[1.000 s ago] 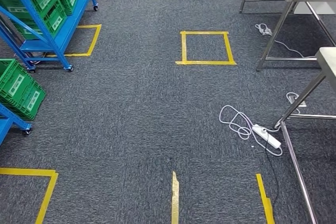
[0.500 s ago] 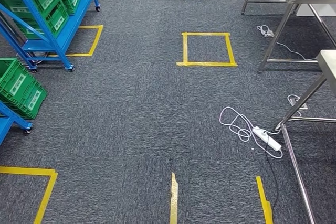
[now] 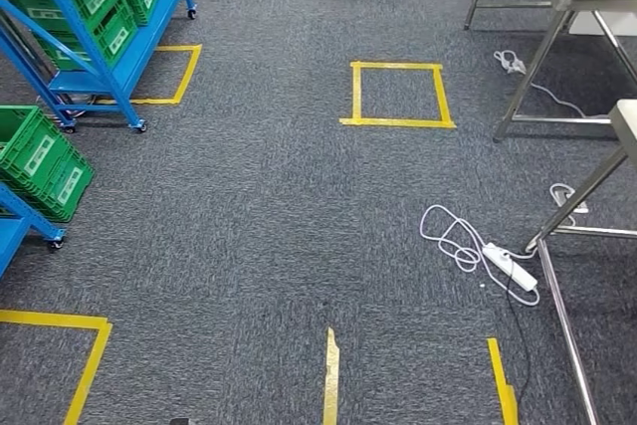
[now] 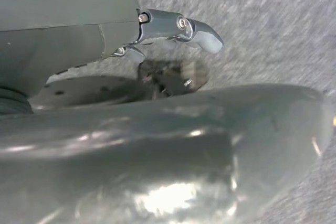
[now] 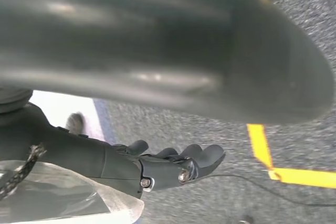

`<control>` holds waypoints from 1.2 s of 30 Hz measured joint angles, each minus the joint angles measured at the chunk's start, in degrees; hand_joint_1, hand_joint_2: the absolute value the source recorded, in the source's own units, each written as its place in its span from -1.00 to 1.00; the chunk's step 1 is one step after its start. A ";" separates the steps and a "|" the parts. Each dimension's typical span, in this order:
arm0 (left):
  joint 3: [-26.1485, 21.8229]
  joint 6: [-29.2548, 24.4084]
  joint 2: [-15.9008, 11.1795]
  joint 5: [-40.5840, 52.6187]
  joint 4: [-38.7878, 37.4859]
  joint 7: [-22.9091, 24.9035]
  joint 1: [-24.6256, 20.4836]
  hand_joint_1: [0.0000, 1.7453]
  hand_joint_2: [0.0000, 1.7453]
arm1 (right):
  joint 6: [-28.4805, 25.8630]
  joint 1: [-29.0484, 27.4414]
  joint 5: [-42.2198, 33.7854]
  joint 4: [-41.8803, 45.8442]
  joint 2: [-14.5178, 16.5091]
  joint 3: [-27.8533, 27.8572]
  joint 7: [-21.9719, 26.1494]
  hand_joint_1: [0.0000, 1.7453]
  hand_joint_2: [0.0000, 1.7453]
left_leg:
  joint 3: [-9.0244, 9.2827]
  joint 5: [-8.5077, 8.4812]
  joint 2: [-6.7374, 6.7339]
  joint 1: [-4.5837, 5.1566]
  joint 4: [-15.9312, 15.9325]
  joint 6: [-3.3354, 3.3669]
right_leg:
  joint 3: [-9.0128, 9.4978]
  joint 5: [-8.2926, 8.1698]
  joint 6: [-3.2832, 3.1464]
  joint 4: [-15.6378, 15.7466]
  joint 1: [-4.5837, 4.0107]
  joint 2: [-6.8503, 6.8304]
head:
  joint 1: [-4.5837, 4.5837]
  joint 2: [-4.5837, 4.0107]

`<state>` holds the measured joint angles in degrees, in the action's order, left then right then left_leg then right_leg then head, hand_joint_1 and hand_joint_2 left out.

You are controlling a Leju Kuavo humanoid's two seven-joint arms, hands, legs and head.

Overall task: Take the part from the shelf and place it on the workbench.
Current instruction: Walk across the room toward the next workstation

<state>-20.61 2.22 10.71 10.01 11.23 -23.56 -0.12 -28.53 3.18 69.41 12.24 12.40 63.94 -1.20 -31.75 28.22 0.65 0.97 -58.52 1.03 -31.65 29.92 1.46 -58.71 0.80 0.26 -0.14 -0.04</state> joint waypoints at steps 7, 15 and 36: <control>-0.12 2.70 -0.32 0.05 0.00 1.12 0.07 -1.00 -1.00 | 0.34 -0.18 0.47 0.00 0.03 -0.01 -0.04 -1.00 -1.00 | -5.73 7.01 -0.21 -0.67 -13.16 -1.72 | 0.29 -0.30 -1.87 0.33 0.02 -0.50 | 0.55 0.00; -1.10 1.40 -0.71 0.32 0.00 1.80 0.32 -1.00 -1.00 | 0.82 -0.23 1.08 0.00 0.05 -0.01 0.21 -1.00 -1.00 | 0.47 0.44 -0.58 -0.24 -0.70 -0.44 | 1.59 0.97 -1.18 0.29 -0.24 -0.77 | 0.51 0.00; -1.43 -3.33 -0.42 1.14 0.00 3.58 -0.02 -1.00 -1.00 | 0.54 -0.29 1.52 0.02 0.21 -0.01 -0.23 -1.00 -1.00 | -0.16 6.62 -0.46 -0.53 -6.78 -1.39 | -0.59 -0.75 -1.72 0.03 -0.02 -0.33 | 0.80 0.00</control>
<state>-22.03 -1.10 10.29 11.15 11.23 -19.98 -0.14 -27.99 2.89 70.93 12.26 12.61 63.93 -1.44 -31.91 34.84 0.19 0.45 -65.30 -0.37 -32.24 29.16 -0.26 -58.67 0.78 -0.07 0.67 -0.04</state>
